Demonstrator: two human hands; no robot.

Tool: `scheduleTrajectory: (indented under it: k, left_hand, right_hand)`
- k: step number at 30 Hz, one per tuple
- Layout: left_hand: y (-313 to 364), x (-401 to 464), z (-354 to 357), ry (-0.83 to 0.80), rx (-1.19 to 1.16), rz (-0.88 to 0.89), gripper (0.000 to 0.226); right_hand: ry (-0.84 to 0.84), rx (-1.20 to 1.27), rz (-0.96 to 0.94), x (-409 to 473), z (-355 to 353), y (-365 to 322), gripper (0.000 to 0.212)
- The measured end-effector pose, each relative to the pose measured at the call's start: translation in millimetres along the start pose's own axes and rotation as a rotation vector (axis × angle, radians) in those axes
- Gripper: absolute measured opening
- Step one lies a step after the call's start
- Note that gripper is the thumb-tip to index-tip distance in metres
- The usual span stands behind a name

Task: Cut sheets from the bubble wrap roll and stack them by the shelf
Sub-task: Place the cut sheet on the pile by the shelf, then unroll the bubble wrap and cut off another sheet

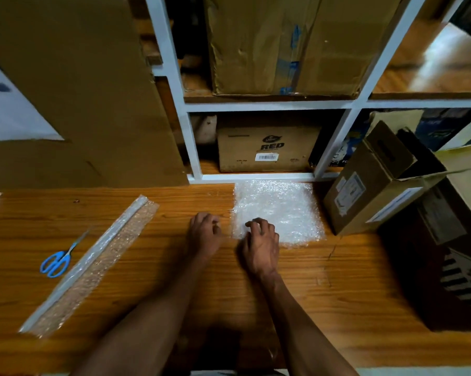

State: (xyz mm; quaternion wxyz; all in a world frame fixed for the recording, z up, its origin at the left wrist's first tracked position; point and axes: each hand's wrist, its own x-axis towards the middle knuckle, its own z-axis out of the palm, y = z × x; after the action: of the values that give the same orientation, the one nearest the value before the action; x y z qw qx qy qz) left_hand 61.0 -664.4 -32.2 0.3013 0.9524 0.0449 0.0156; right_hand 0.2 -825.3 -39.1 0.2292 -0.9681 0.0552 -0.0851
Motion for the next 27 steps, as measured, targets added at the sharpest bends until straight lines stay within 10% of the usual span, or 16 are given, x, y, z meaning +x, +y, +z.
scheduleTrajectory:
  k: [20,27]
  left_hand:
    - [-281,-25,-195,0.048,0.202,0.036,0.035]
    - [-327,-34,-207,-0.175,0.141,0.003,0.059]
  right_hand:
    - [-0.277,0.202,0.058,-97,135,-290,0.032]
    - [-0.374,0.229,0.109,-103,145,-330,0.038]
